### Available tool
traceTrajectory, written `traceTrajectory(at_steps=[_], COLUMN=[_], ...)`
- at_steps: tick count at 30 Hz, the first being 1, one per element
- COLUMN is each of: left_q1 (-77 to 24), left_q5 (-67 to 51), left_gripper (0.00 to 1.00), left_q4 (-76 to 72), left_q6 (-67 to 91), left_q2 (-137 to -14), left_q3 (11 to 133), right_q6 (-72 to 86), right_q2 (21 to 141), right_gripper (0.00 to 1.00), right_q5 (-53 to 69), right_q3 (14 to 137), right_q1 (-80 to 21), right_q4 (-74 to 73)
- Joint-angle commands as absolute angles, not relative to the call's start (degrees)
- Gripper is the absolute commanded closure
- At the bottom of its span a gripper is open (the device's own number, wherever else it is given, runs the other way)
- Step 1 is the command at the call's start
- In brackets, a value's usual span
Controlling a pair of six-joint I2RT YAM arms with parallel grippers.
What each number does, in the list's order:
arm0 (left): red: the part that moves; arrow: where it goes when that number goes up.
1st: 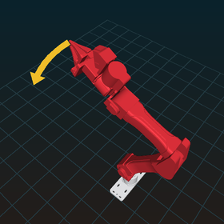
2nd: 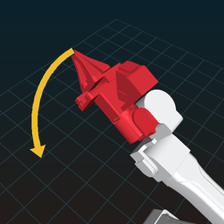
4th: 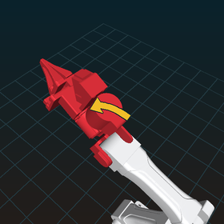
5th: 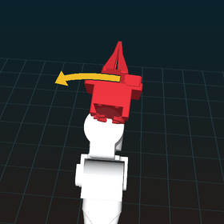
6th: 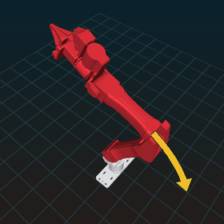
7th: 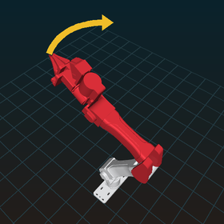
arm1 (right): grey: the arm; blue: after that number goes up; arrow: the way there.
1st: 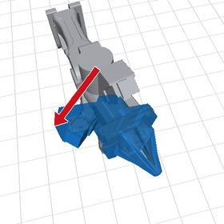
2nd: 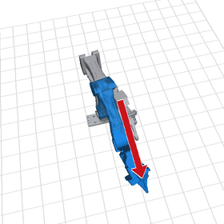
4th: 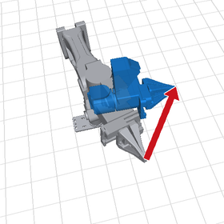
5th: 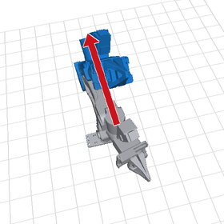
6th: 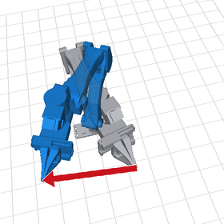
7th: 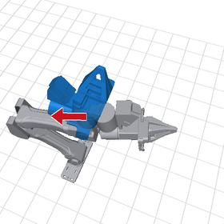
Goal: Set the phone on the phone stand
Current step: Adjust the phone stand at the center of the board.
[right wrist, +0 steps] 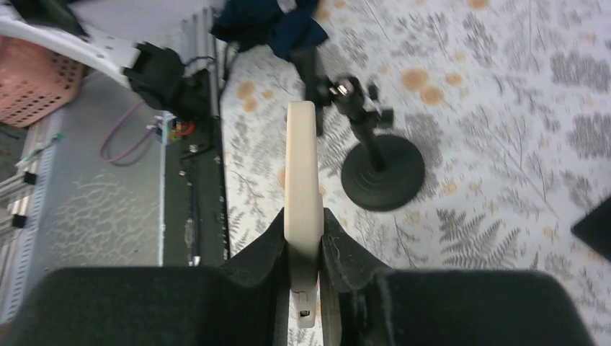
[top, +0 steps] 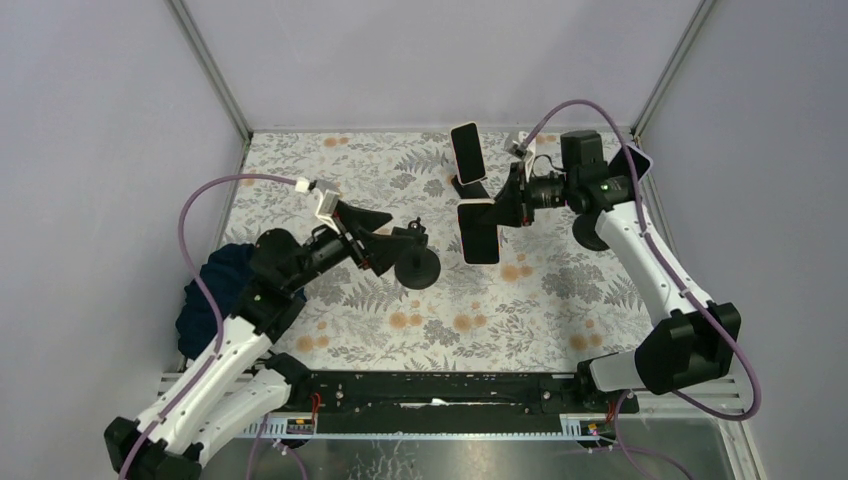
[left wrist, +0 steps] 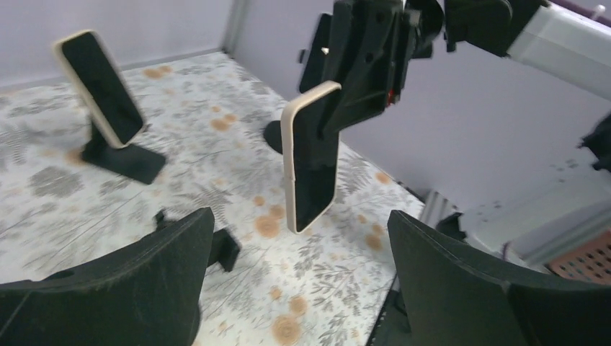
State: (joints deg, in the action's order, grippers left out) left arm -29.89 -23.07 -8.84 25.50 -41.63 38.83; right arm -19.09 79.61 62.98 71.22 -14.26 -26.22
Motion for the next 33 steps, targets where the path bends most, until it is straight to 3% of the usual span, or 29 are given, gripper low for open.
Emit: traceTrajectory(at_steps=[1,14,22,33], left_q1=[-29.6,-29.6,-29.6,-30.5], left_q5=[-33.4,-43.8,-49.4,-52.7], left_gripper=[0.04,0.1,0.3,0.43], left_q4=[-24.1,-34.3,-29.2,-16.6], left_q6=[31.2,35.8,36.2,29.1], left_q2=[-46.5,-58.0,-63.0,-65.4], left_q3=[39.8,42.5,47.9,52.9], right_q6=[-19.8,-11.8,-17.1,-16.3], right_q2=[77.9,82.9,83.6,84.5], right_gripper=[1.0,1.0,1.0,1.0], right_q5=[75.4,72.6,68.6,67.9], right_q3=[82.0,93.9,94.3,95.4], right_q1=[-15.3,-25.9,-28.9,-29.3], right_q4=[-33.3,-31.0,-35.5,-35.3])
